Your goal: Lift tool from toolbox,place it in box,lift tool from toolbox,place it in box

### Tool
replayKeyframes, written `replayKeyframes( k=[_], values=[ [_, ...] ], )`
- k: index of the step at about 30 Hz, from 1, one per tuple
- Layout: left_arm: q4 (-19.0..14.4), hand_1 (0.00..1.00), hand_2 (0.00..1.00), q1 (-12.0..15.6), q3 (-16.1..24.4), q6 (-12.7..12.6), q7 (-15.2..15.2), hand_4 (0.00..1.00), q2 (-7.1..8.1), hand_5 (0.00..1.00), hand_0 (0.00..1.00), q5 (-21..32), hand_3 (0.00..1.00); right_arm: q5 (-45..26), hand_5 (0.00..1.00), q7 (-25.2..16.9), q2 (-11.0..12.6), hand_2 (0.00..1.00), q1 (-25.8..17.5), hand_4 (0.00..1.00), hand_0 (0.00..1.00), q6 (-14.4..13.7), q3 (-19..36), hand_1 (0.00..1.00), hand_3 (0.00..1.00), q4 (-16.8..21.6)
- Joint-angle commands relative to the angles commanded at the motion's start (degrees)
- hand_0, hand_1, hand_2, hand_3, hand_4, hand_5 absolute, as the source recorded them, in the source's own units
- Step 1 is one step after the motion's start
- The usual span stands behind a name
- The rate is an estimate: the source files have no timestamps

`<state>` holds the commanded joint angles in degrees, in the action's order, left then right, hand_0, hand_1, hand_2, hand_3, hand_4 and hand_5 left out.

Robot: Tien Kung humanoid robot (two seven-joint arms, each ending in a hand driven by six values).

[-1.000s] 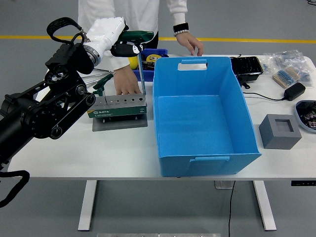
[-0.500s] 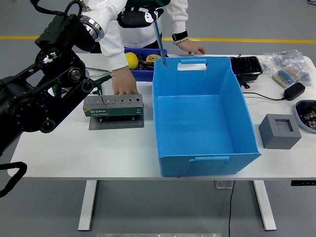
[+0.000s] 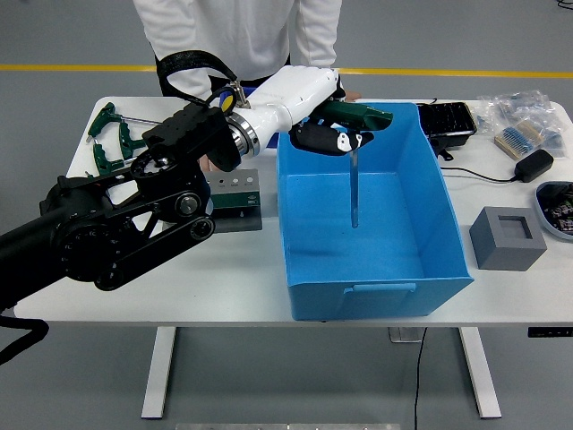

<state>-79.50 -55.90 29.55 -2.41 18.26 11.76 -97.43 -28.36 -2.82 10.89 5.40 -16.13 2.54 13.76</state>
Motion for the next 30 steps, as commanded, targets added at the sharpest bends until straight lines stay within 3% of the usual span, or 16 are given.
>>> replayKeyframes(
  k=[3, 4, 9, 10, 15, 16, 21, 22, 23, 30],
  values=[
    [0.61, 0.09, 0.13, -0.31, -2.6, 3.83, -1.22, 0.674, -0.42, 0.466, 0.222, 4.15, 0.15, 0.41, 0.745, 0.08, 0.07, 0.739, 0.03, 0.813, 0.692, -0.09, 0.19, 0.657, 0.594, 0.0],
    [1.1, 0.294, 0.329, -0.34, -3.32, 4.75, -1.89, 0.701, -0.67, 0.441, 0.385, 4.88, 0.4, 0.5, 0.745, 0.09, 0.08, 0.736, 0.02, 0.814, 0.692, -0.12, 0.25, 0.655, 0.592, 0.0],
    [3.06, 0.294, 0.329, -0.61, -4.9, 5.58, -3.92, 0.701, -1.66, 0.441, 0.385, 5.3, 0.4, 0.97, 0.745, 0.12, 0.19, 0.736, 0.01, 0.814, 0.692, -0.28, 0.54, 0.655, 0.592, 0.02],
    [3.27, 0.488, 0.498, -0.72, -4.97, 5.61, -4.77, 0.746, -1.88, 0.413, 0.525, 5.19, 0.519, 1.1, 0.745, 0.13, 0.21, 0.734, 0.01, 0.813, 0.692, -0.33, 0.64, 0.654, 0.589, 0.01],
    [4.09, 0.488, 0.498, -1.23, -4.79, 7.18, -9.02, 0.746, -3.13, 0.413, 0.525, 3.64, 0.519, 1.79, 0.745, 0.2, 0.31, 0.734, 0.07, 0.813, 0.692, -0.54, 1.06, 0.654, 0.589, 0.02],
    [4.21, 0.616, 0.652, -1.25, -4.83, 7.57, -9.63, 0.799, -3.37, 0.392, 0.648, 3.16, 0.569, 1.9, 0.743, 0.22, 0.31, 0.733, 0.09, 0.812, 0.692, -0.58, 1.14, 0.653, 0.587, 0.02],
    [5.55, 0.616, 0.652, -0.96, -5.24, 7.2, -11.11, 0.799, -4.56, 0.392, 0.648, 2.27, 0.569, 2.43, 0.743, 0.32, 0.33, 0.733, 0.2, 0.812, 0.692, -0.77, 1.52, 0.653, 0.587, 0.07],
    [5.86, 0.657, 0.728, -0.93, -5.24, 7.06, -11.2, 0.798, -4.7, 0.395, 0.68, 2.17, 0.607, 2.5, 0.745, 0.34, 0.33, 0.732, 0.21, 0.812, 0.69, -0.81, 1.58, 0.652, 0.585, 0.07],
    [6.35, 0.657, 0.728, -0.9, -5.14, 6.79, -11.33, 0.798, -4.84, 0.395, 0.68, 2.12, 0.607, 2.67, 0.745, 0.38, 0.33, 0.732, 0.25, 0.812, 0.69, -0.86, 1.66, 0.652, 0.585, 0.08],
    [7.31, 0.662, 0.737, -0.89, -3.89, 5.18, -12.45, 0.772, -4.91, 0.397, 0.685, 1.53, 0.609, 3.28, 0.745, 0.47, 0.45, 0.731, 0.31, 0.812, 0.691, -0.92, 1.96, 0.651, 0.585, 0.13]
  ],
)
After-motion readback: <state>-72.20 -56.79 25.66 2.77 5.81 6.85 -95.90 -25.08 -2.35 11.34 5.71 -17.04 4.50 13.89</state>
